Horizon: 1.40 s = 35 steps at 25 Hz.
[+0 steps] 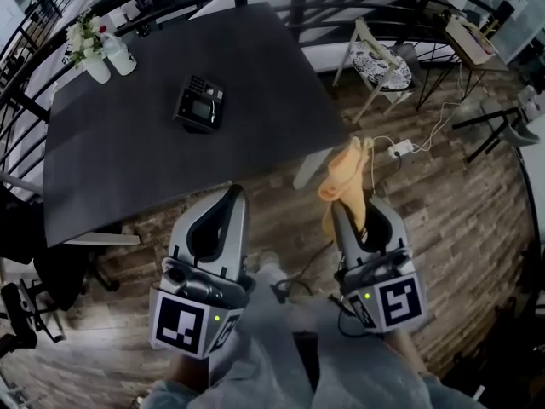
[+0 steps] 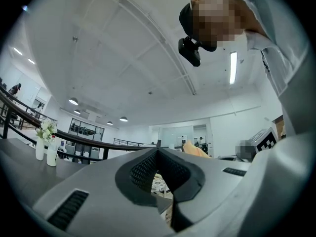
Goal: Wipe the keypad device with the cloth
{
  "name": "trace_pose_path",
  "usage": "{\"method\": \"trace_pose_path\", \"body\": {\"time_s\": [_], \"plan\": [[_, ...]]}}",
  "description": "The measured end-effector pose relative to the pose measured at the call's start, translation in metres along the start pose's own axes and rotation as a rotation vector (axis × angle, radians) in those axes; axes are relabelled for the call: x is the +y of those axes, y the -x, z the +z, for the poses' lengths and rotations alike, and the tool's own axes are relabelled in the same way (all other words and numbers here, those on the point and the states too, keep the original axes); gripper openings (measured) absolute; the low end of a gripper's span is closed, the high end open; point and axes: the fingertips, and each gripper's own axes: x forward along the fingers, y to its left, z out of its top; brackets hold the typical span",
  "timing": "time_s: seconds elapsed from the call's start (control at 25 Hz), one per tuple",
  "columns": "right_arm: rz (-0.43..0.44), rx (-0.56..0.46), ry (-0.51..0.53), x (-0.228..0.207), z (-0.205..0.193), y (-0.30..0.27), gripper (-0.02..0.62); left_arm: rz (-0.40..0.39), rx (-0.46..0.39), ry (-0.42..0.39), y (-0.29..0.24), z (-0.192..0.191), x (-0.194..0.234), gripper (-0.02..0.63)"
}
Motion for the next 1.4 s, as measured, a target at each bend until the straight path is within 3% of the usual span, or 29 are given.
{"method": "trace_pose_path", "body": {"time_s": [0.48,1.4], "plan": [[-0.005,0.023,-0.01,-0.011,-0.012,-0.035,0.1,-0.003,0.01,-0.017,-0.023,-0.01,0.025,0.014],[0.058,-0.008,0.028,0.016,0.003,-0.053,0.1,0.103,-0.024,-0.031,0.011,0.003,0.055,0.014]]}}
